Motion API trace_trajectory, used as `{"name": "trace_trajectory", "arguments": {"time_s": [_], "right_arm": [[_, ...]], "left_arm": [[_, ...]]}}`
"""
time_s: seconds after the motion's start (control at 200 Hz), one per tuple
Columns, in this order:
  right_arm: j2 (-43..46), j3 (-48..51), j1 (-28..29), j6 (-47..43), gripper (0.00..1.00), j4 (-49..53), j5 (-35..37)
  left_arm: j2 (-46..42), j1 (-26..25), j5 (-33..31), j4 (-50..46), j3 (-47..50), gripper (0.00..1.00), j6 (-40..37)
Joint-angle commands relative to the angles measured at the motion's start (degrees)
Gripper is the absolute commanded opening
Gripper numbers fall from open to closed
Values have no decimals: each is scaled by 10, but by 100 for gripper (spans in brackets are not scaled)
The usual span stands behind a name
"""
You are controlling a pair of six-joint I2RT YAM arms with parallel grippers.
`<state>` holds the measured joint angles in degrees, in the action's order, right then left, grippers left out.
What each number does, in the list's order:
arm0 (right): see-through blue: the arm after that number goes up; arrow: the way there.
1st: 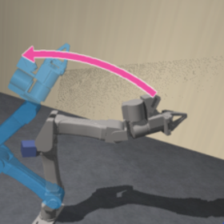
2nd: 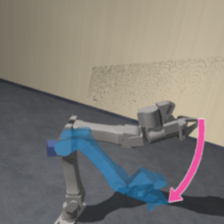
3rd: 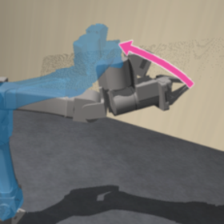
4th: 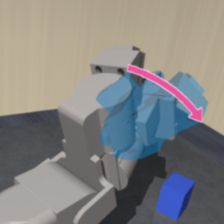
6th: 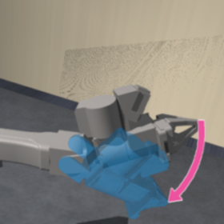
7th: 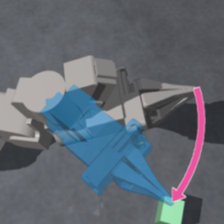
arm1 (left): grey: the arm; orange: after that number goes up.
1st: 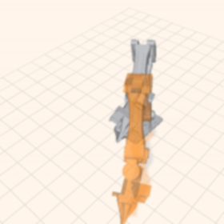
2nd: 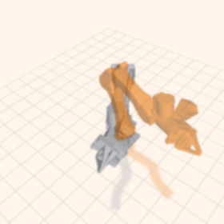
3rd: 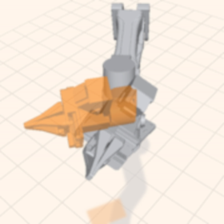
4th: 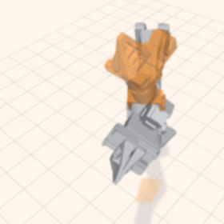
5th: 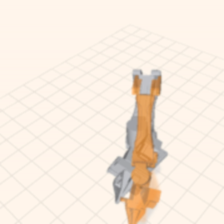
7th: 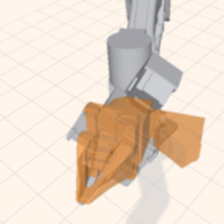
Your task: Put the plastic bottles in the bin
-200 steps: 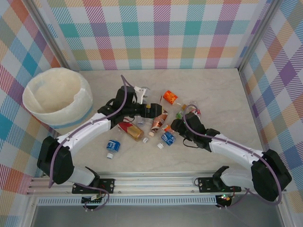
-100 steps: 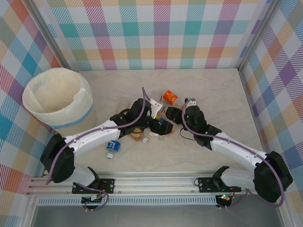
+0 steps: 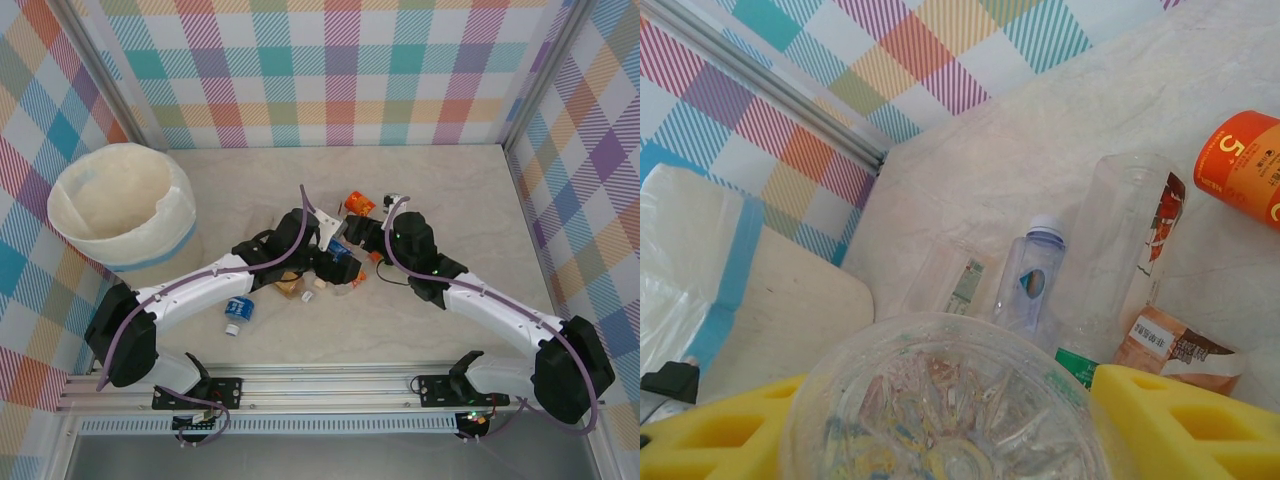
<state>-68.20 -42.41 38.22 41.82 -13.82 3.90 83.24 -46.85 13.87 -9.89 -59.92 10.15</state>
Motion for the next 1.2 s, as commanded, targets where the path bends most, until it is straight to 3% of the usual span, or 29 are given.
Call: {"name": "trace_trajectory", "arguments": {"time_s": [0.0,0.255,0.44,0.565,0.84,1.025,1.195], "right_arm": [[3,-29,12,-21,65,-46,-55],[0,-30,12,-23,75,-45,-52],[5,-44,12,-39,85,-13,-37],[15,-48,12,-50,100,7,-16],[46,-21,9,0,100,88,176],[52,0,2,23,100,102,207],[34,-11,-2,18,100,110,210]], "left_arm": [[1,-5,13,-8,-6,83,-17],[-35,-3,-23,23,19,67,-14],[-51,7,-50,26,22,65,-5],[-64,8,-105,17,23,64,-2],[-107,22,-272,-33,6,61,-10],[-162,57,-324,-56,-17,61,-40],[-233,132,-355,-123,-72,61,-38]]}}
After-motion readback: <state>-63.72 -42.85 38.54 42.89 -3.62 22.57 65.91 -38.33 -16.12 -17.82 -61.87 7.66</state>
